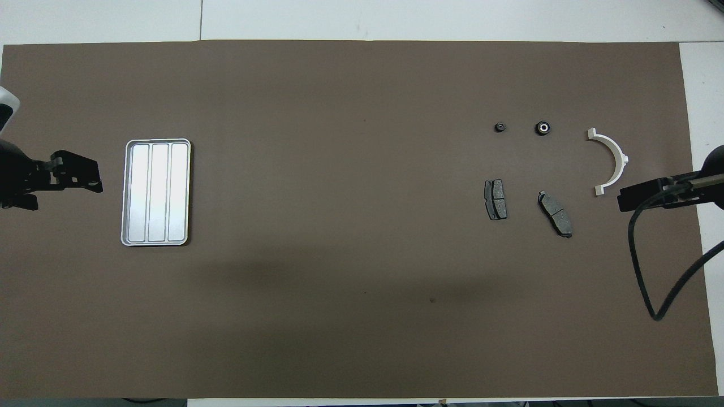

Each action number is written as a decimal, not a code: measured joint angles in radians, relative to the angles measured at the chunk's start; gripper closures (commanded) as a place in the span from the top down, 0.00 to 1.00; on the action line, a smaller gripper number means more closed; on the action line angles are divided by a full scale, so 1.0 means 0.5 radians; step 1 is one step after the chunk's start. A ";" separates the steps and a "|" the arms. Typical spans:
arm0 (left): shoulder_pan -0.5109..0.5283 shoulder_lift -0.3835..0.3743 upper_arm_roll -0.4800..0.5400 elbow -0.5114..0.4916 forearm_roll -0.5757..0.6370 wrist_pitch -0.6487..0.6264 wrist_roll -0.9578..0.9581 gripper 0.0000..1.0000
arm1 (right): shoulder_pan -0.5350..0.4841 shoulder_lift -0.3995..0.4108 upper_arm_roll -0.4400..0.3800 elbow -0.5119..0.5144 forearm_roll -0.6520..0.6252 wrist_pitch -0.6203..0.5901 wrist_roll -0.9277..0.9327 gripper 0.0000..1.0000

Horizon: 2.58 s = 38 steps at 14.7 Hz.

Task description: Pick bearing gear from pile to tray

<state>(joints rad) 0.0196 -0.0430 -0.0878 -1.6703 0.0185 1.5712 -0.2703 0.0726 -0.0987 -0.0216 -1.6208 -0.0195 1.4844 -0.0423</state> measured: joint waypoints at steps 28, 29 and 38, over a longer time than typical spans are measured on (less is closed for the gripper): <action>0.000 0.000 0.000 0.000 0.000 0.000 0.000 1.00 | 0.079 0.746 0.026 -0.142 -0.002 0.822 0.353 1.00; 0.000 0.000 0.000 0.000 0.000 0.000 0.000 1.00 | 0.078 0.861 0.025 -0.061 -0.002 0.834 0.359 1.00; 0.000 0.000 0.000 0.000 0.000 0.000 0.000 1.00 | 0.137 1.573 0.022 0.589 -0.133 0.894 0.612 0.96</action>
<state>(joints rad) 0.0196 -0.0430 -0.0878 -1.6703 0.0185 1.5711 -0.2703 0.1410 0.6877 -0.0104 -1.3261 -0.0859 1.9314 0.2637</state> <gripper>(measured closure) 0.000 0.000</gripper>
